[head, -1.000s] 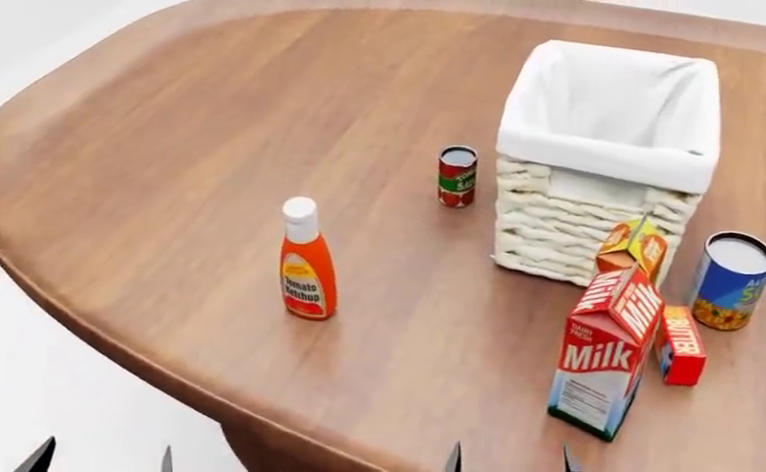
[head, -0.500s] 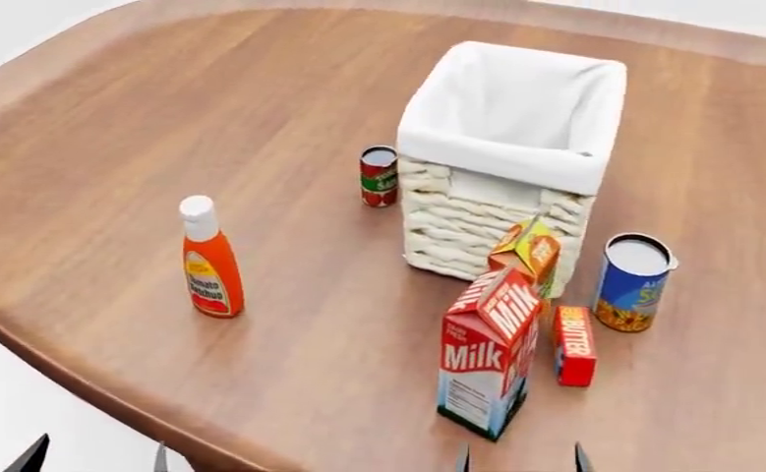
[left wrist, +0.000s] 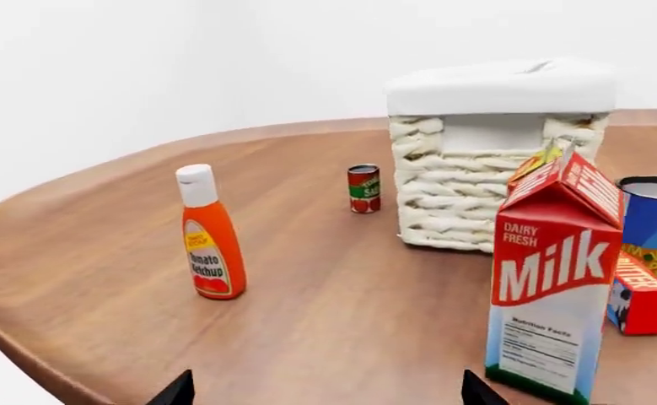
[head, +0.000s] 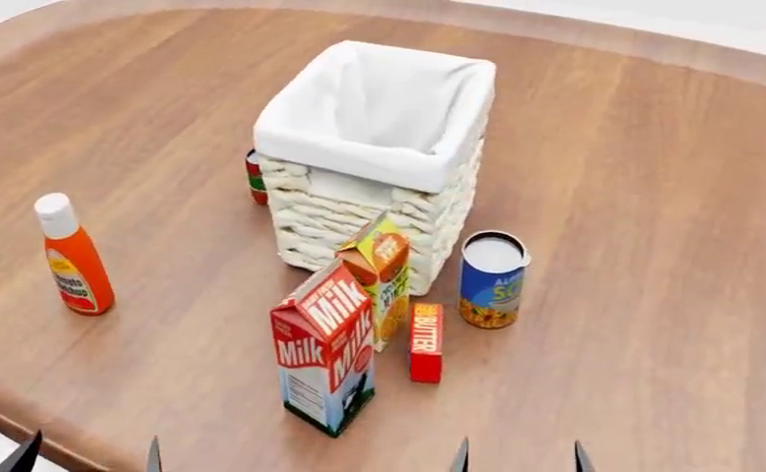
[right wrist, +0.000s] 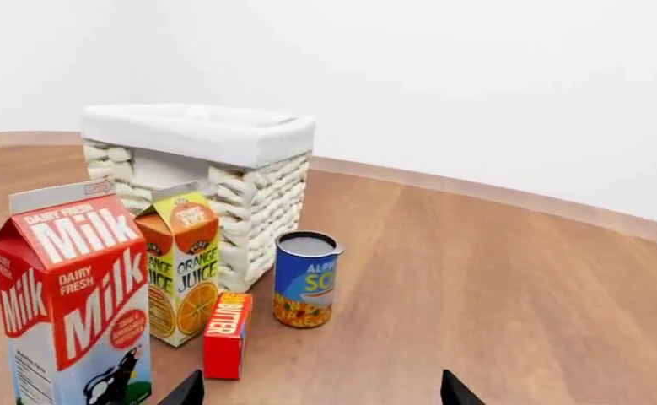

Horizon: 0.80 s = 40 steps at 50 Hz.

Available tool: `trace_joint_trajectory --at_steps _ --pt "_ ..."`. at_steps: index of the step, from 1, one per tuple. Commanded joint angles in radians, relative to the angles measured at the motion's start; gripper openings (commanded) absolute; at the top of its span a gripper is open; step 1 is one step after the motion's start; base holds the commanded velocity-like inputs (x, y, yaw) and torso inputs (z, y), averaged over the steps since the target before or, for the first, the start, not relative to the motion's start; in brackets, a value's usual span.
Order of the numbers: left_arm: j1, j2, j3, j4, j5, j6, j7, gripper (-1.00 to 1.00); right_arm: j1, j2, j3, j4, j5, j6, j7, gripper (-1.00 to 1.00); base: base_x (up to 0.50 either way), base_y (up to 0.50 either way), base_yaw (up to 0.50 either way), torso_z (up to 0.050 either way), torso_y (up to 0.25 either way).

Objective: Pick up the butter and put it in the basket.

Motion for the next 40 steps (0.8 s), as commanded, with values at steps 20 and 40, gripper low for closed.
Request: trace_joint_trajectory --at_steps 20,40 --pt "-0.057 -0.045 -0.129 0.142 -0.109 -0.187 -0.027 1.00 -0.021 -0.003 0.016 -0.053 -0.024 0.037 0.033 1.00 0.27 0.08 0.00 0.000 0.000" --pt "-0.032 -0.073 -0.141 0.238 -0.111 -0.229 -0.058 1.00 -0.030 0.002 0.005 -0.078 -0.046 0.051 0.083 1.00 0.35 0.13 0.00 0.000 0.000"
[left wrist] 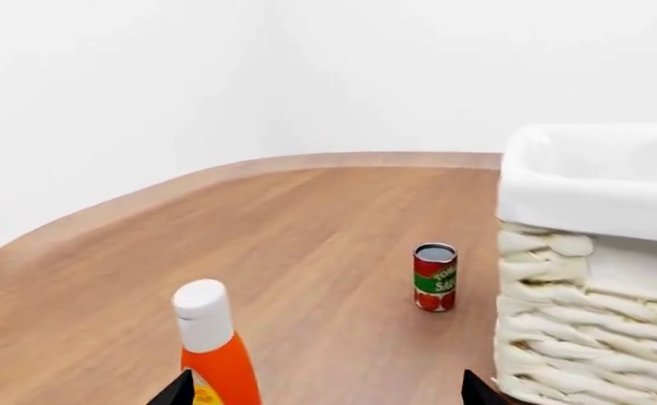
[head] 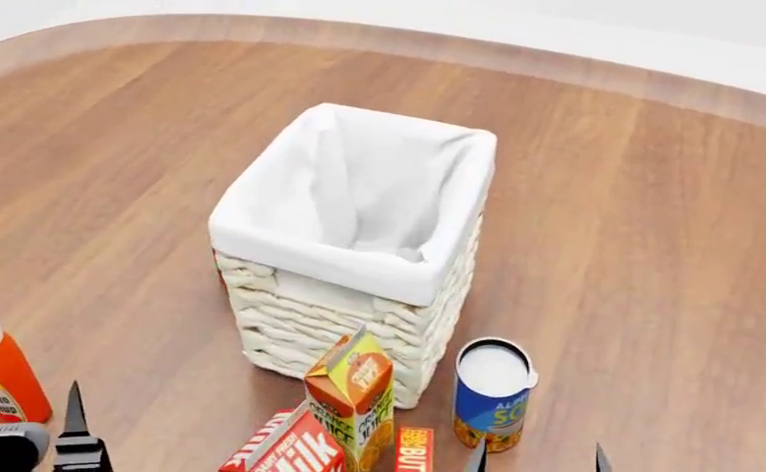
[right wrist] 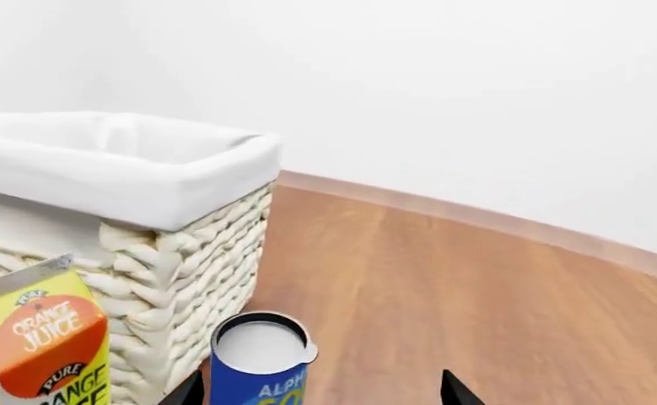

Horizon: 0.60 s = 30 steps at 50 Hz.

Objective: Pick up the butter and put it in the basket.

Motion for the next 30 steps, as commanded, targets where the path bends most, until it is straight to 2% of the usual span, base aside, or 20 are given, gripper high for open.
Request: trace_joint_trajectory --at_steps 1,20,30 --pt "0.005 0.016 -0.050 0.045 -0.003 -0.023 -0.007 1.00 -0.017 -0.018 0.022 -0.028 -0.024 0.014 -0.003 1.00 0.00 0.00 0.00 0.000 0.000" --pt "0.000 0.015 -0.060 0.042 -0.028 -0.012 -0.011 1.00 -0.011 -0.011 0.007 -0.026 -0.018 0.015 0.009 1.00 0.00 0.00 0.00 0.000 0.000" --pt "0.007 0.003 -0.059 0.065 -0.028 -0.016 -0.014 1.00 -0.011 -0.005 -0.001 -0.034 -0.015 0.019 0.014 1.00 0.00 0.00 0.00 0.000 -0.247"
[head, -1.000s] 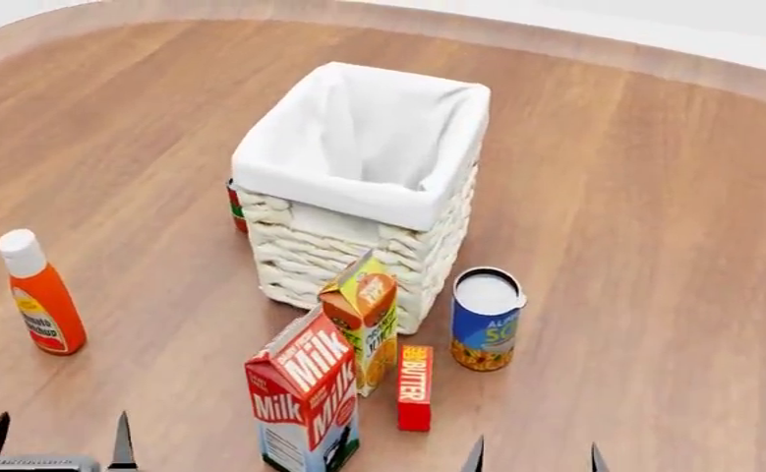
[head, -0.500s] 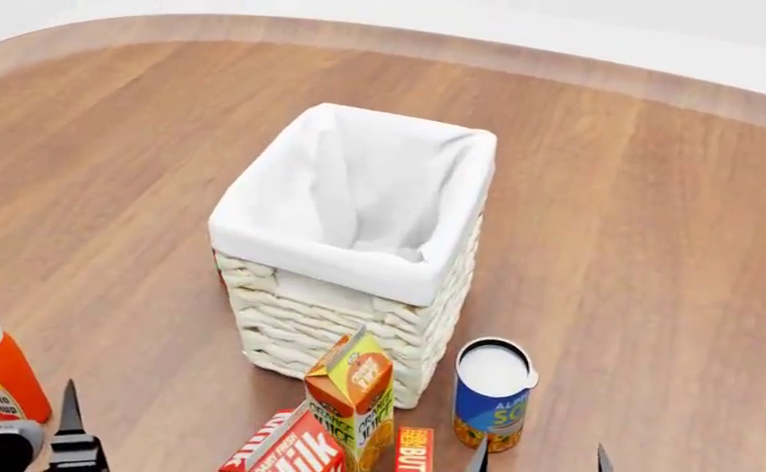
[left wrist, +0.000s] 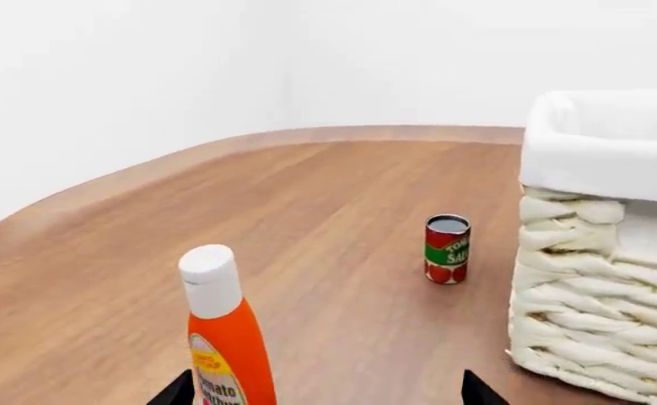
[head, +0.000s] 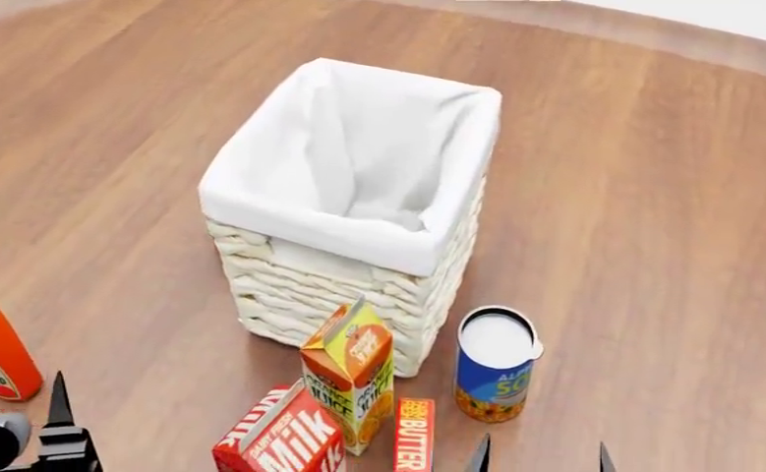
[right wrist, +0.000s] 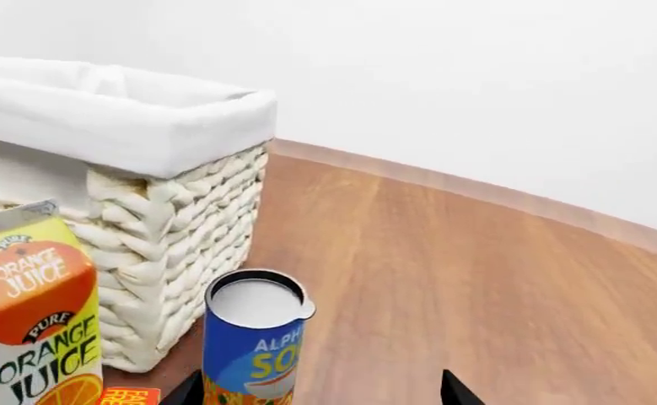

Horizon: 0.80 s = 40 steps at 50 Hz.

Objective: Pick up the butter and put it in the basket.

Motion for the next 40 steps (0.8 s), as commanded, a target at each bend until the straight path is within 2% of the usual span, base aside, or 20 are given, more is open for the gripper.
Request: trace_joint_trajectory --at_steps 1,20,22,28,40 --pt "0.005 0.019 -0.046 0.033 -0.001 0.001 0.002 1.00 -0.007 -0.016 0.018 -0.013 -0.009 0.006 -0.027 1.00 0.00 0.00 0.00 0.000 -0.250" --pt "-0.005 0.015 -0.058 0.026 -0.016 -0.001 -0.012 1.00 0.000 -0.013 -0.005 0.013 -0.006 -0.011 -0.023 1.00 0.00 0.00 0.00 0.000 -0.247" --pt "-0.002 0.018 -0.080 0.048 -0.070 -0.041 -0.004 1.00 -0.019 -0.013 -0.011 0.023 -0.007 -0.085 -0.022 1.00 0.00 0.00 0.00 0.000 0.000" --pt "0.016 0.011 -0.090 0.075 -0.077 -0.048 -0.015 1.00 -0.049 -0.017 -0.048 0.089 -0.040 -0.221 -0.021 1.00 0.00 0.00 0.00 0.000 0.000" --pt "0.025 -0.005 -0.118 0.097 -0.098 -0.052 -0.023 1.00 0.001 -0.042 -0.090 0.226 -0.060 -0.285 -0.020 1.00 0.00 0.00 0.00 0.000 0.000"
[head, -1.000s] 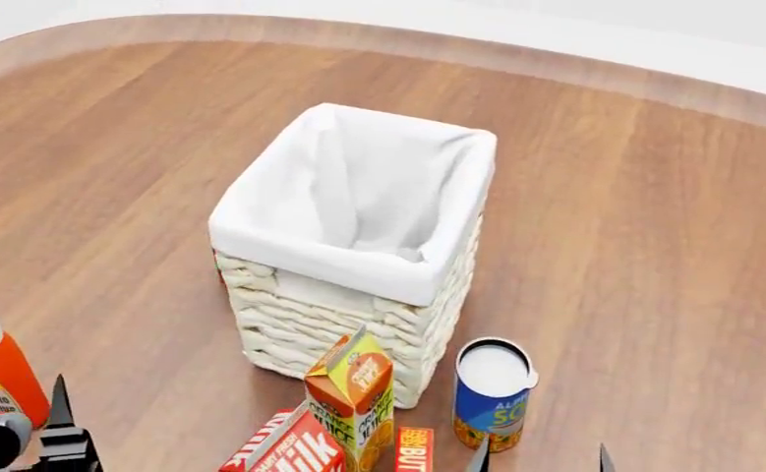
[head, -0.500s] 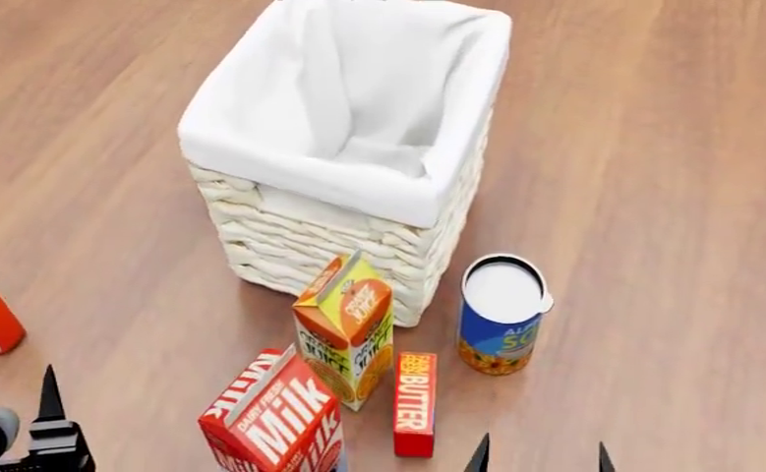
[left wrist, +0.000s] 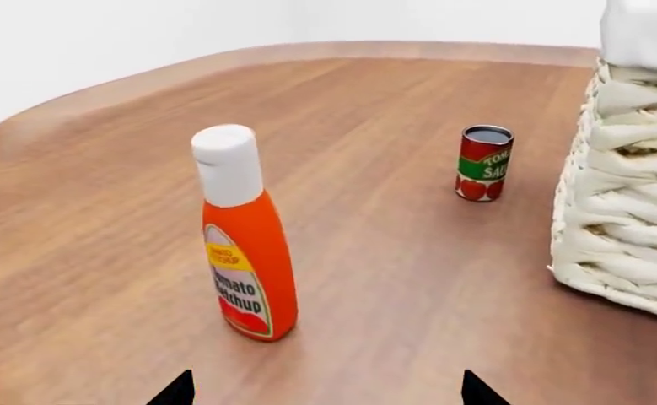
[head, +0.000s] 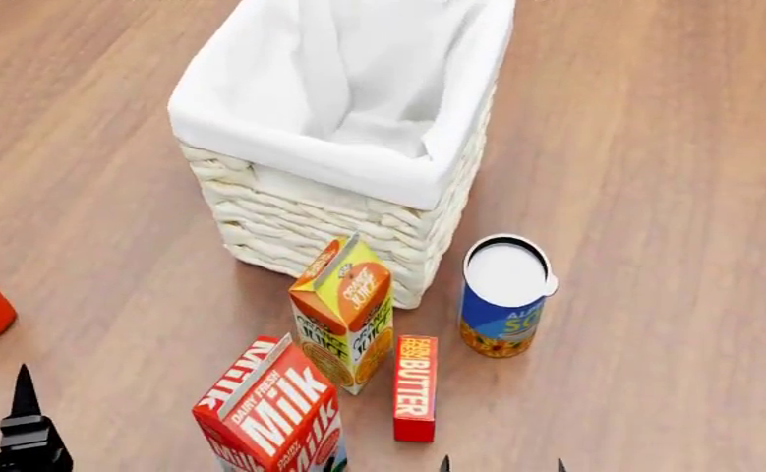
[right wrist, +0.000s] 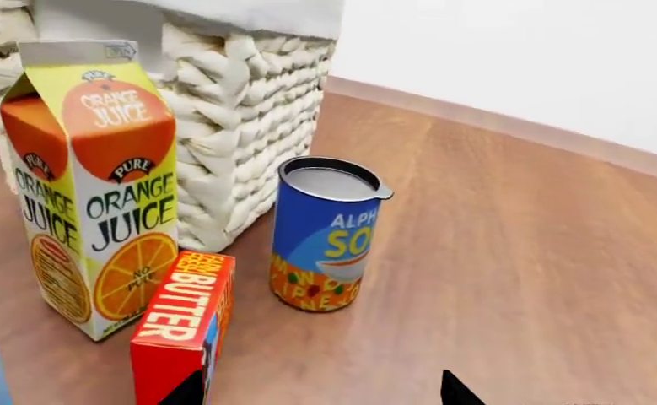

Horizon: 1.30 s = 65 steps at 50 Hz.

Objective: Pick up the butter and put it in the basket.

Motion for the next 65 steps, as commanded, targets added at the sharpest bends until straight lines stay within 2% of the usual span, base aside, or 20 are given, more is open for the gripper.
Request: trace_joint_trajectory --at_steps 1,12,41,65 --pt "0.013 0.019 -0.057 0.037 -0.007 0.000 -0.003 1.00 0.017 -0.039 -0.010 0.106 -0.026 -0.090 -0.034 1.00 0.00 0.00 0.00 0.000 0.000" --pt "0.010 0.015 -0.052 0.033 -0.005 0.006 -0.005 1.00 0.064 -0.051 -0.039 0.206 -0.005 -0.139 -0.066 1.00 0.00 0.00 0.00 0.000 0.000" --pt "0.019 0.013 -0.032 0.039 -0.002 0.005 -0.016 1.00 0.141 -0.047 -0.086 0.223 0.021 -0.099 -0.113 1.00 0.00 0.00 0.00 0.000 0.000" --pt "0.022 0.011 -0.019 0.033 0.000 0.018 -0.021 1.00 0.228 -0.075 -0.086 0.434 0.148 -0.186 -0.216 1.00 0.00 0.00 0.00 0.000 0.000"
